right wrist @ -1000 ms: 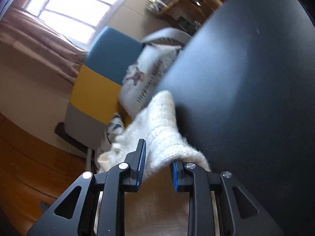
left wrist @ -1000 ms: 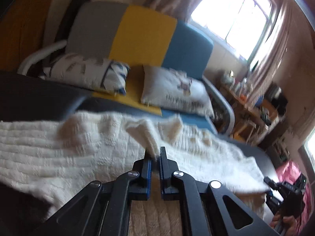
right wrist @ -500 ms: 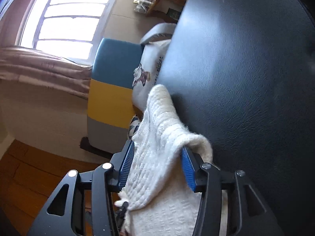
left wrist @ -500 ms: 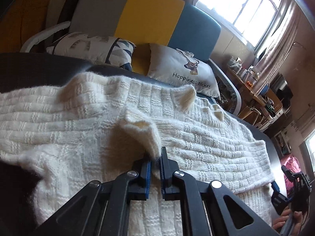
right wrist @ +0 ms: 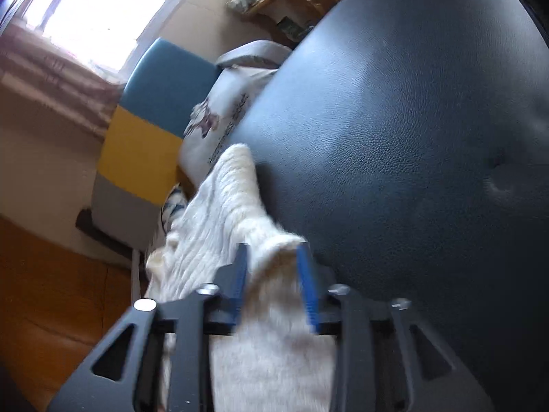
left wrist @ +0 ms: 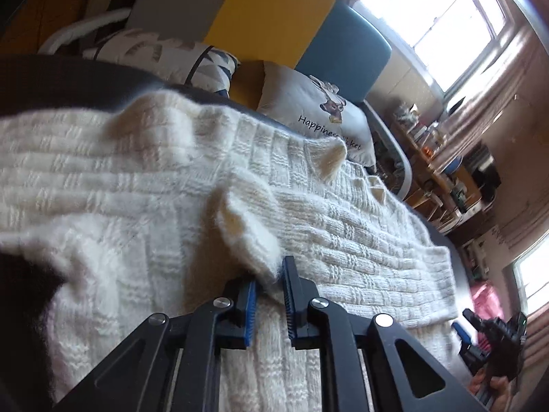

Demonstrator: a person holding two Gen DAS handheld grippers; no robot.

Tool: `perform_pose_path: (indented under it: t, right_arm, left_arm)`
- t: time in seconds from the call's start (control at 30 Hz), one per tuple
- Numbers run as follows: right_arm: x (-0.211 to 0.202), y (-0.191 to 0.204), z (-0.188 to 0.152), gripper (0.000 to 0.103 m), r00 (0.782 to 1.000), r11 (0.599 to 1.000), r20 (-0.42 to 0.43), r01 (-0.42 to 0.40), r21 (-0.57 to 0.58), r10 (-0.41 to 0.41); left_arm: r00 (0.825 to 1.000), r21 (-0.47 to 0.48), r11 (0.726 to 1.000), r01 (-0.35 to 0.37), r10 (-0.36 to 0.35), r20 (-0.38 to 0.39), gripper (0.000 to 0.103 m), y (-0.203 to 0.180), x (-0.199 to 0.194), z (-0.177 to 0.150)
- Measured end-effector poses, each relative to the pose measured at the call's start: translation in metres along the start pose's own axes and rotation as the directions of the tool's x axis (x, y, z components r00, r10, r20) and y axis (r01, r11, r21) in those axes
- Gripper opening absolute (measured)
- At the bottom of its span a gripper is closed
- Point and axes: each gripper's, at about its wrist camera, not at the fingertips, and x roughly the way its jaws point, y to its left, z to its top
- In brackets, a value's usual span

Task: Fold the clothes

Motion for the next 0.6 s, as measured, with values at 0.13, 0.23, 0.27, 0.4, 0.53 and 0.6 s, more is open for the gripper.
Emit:
perform_pose_path:
  t: [0.13, 0.23, 0.27, 0.4, 0.53, 0.6]
  right_arm:
    - [-0.022, 0.036, -0.012, 0.048, 0.997, 0.967, 0.007, 0.082, -0.243, -0.083]
    - [-0.010, 0.072, -0.020, 0.048, 0.991, 0.897, 0.009, 0.124, -0.424, -0.133]
    - [-0.001, 0.084, -0.024, 0.048, 0.989, 0.869, 0.005, 0.135, -0.476, -0.151]
    - [0.037, 0.119, -0.036, 0.048, 0.971, 0.748, 0.004, 0.188, -0.636, -0.240]
    - [0.075, 0.121, -0.048, 0.048, 0.927, 0.638, 0.051, 0.295, -0.712, -0.372]
    - [0.086, 0.117, -0.054, 0.048, 0.907, 0.590, 0.078, 0.332, -0.735, -0.413]
  left_arm:
    - [0.999, -0.030, 0.999, 0.035, -0.035, -0.003, 0.018, 0.004, -0.001, 0.001]
    - [0.998, -0.069, 0.996, 0.059, -0.060, -0.012, 0.021, 0.007, 0.000, 0.007]
    - [0.998, -0.074, 0.996, 0.055, -0.056, -0.011, 0.021, 0.008, 0.001, 0.009]
    - [0.999, -0.091, 0.995, 0.033, -0.034, -0.006, 0.021, 0.010, 0.005, 0.017]
    - [0.992, 0.097, 0.995, -0.031, 0.019, 0.123, 0.008, -0.019, -0.012, 0.026]
    - [0.990, 0.146, 0.986, -0.074, 0.055, 0.128, 0.008, -0.026, -0.010, 0.030]
